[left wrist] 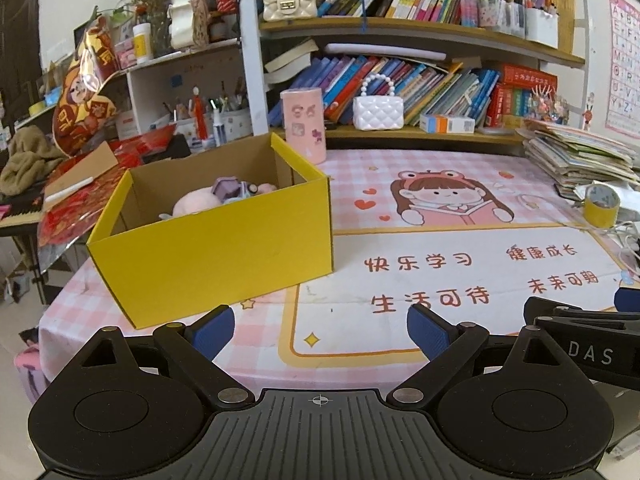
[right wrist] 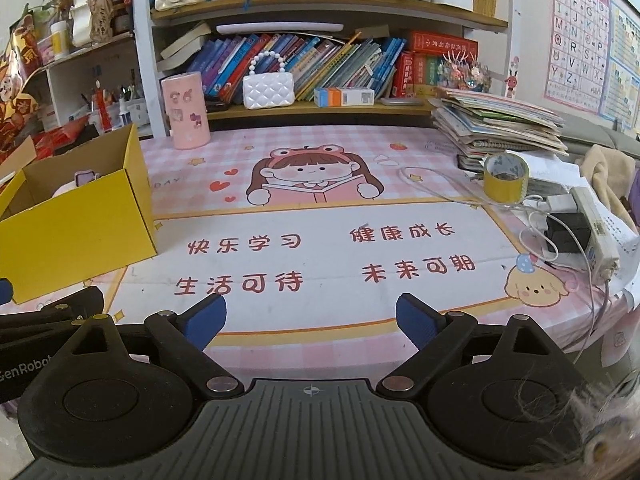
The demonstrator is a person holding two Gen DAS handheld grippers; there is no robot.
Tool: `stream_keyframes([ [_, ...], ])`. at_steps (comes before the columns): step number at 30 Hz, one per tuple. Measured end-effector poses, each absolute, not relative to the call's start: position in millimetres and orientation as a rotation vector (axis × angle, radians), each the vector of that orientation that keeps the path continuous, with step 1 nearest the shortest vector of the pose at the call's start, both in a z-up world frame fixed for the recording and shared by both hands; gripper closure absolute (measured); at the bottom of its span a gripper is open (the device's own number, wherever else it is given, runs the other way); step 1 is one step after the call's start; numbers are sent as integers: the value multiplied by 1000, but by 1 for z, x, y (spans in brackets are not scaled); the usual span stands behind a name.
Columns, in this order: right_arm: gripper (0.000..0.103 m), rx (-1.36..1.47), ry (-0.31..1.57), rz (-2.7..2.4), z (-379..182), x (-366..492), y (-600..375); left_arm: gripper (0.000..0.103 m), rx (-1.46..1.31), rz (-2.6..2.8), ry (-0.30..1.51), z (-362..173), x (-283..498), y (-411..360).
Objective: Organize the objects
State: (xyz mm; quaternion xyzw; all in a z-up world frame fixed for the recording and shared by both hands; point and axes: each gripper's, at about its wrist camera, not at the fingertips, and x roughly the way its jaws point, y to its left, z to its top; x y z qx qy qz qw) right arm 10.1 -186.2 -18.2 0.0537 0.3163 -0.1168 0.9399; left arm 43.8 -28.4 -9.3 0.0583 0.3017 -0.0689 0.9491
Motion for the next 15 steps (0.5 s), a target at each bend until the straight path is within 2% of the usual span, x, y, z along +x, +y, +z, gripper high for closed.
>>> stream_keyframes([
  [10, 9, 85, 654, -226, -18, 11, -185, 7, 109, -102, 632, -11, 45, -28],
  [15, 8, 77, 653, -227, -17, 12, -184, 3, 101, -88, 628, -10, 45, -26],
])
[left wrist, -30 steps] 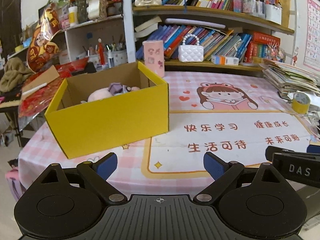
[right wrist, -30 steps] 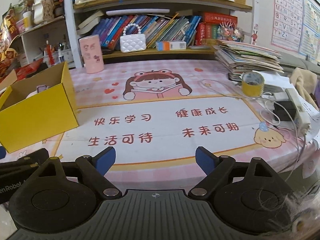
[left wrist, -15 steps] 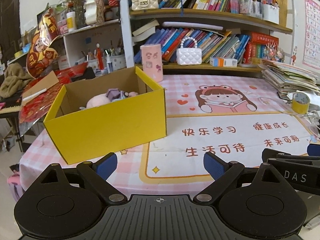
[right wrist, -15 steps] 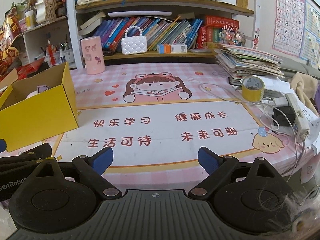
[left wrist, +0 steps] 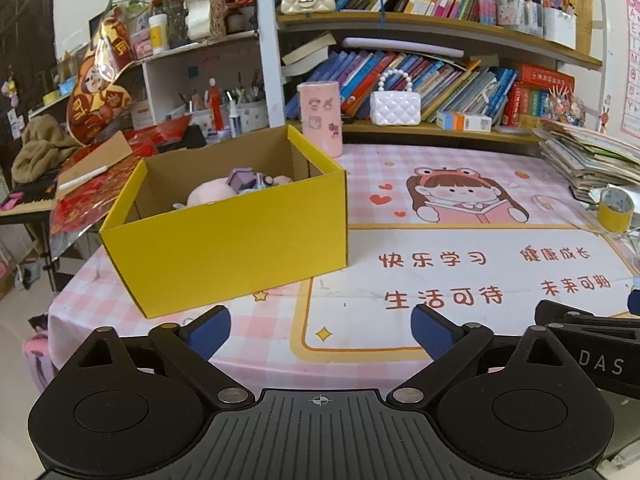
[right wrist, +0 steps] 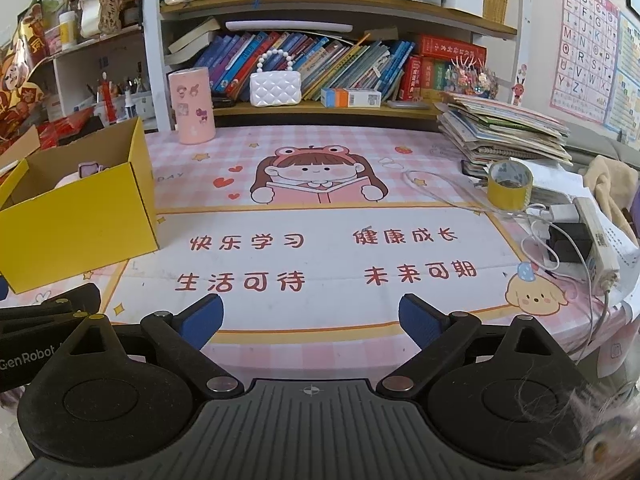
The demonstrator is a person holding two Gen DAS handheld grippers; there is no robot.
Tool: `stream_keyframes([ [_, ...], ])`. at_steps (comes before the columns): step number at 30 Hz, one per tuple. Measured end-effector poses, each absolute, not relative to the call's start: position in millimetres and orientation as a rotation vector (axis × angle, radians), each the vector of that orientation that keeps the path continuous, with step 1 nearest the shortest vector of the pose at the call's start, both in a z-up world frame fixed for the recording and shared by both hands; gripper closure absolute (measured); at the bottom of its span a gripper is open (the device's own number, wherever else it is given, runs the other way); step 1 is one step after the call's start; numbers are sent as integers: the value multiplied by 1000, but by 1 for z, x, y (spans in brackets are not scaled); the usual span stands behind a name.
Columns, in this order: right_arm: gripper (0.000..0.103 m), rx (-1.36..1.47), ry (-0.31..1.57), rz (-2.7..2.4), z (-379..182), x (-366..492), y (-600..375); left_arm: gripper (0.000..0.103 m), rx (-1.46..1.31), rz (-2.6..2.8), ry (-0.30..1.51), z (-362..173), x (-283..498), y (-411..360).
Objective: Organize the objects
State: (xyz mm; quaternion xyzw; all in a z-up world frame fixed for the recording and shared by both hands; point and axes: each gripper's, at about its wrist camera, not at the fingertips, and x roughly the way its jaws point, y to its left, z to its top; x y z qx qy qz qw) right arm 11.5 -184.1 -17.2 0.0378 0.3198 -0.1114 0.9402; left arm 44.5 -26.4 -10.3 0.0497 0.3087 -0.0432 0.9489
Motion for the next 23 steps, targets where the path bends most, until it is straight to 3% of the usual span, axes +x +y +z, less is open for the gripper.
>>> stream_keyframes([
  [23, 8, 34, 678, -252, -20, 17, -182, 2, 89, -77, 636, -12, 48, -29],
])
